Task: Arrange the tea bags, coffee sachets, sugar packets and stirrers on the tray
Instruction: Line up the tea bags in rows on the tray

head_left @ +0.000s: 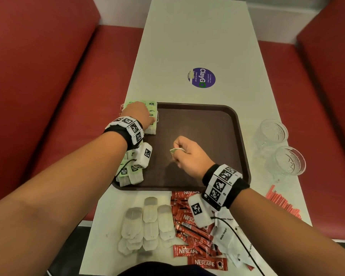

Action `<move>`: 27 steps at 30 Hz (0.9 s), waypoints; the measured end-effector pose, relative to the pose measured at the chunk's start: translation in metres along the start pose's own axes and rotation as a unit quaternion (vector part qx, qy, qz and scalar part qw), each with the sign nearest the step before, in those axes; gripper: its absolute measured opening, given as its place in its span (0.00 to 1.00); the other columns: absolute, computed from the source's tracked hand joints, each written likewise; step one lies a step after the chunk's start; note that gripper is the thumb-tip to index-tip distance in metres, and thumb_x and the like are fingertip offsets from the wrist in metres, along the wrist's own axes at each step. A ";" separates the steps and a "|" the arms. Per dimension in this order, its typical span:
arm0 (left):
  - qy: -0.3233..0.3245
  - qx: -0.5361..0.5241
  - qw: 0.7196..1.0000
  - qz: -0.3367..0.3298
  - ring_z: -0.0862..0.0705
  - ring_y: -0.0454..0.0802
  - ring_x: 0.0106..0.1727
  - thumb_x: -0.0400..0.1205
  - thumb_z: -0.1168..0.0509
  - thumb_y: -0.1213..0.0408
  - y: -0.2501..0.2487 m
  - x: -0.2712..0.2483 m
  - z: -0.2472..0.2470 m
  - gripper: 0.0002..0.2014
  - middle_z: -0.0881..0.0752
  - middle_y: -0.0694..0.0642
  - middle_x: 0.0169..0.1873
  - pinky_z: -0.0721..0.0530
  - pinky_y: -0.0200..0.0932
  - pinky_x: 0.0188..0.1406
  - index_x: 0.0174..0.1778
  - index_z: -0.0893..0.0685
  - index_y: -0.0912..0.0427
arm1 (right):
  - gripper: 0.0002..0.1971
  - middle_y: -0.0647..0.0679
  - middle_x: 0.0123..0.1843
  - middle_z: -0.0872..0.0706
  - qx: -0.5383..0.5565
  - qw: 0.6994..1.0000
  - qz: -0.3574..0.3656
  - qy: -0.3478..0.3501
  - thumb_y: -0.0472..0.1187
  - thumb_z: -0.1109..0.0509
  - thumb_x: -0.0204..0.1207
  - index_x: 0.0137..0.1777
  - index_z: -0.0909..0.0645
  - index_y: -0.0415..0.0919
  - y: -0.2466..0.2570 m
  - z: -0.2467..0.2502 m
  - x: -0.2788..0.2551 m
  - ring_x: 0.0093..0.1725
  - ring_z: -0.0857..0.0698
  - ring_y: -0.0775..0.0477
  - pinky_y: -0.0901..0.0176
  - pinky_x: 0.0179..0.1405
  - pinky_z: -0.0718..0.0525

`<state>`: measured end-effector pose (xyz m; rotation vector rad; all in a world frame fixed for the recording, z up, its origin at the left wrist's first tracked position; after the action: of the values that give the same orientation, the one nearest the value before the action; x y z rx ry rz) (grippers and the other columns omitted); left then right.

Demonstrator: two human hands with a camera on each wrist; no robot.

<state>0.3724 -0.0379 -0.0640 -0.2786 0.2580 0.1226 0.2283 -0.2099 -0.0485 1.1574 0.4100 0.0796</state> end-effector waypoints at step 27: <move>0.096 -0.270 0.927 -0.244 0.21 0.39 0.31 0.76 0.22 0.57 -0.029 -0.108 0.015 0.04 0.13 0.46 0.32 0.20 0.40 0.37 0.42 0.11 0.48 | 0.04 0.48 0.43 0.12 -0.031 0.994 0.054 -0.092 0.46 0.25 0.79 0.50 0.18 0.49 0.017 0.019 0.015 0.40 0.14 0.44 0.42 0.44 0.11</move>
<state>0.2762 -0.0701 -0.0139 -0.8976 0.3395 -0.3374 0.2517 -0.2153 -0.0309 1.1152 0.1808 0.0794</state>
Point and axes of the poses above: each hand's wrist, its own x-axis towards the middle knuckle, its own z-axis out of the back of the hand, y = z × x, the point moved 9 cm from there along x, towards the middle knuckle
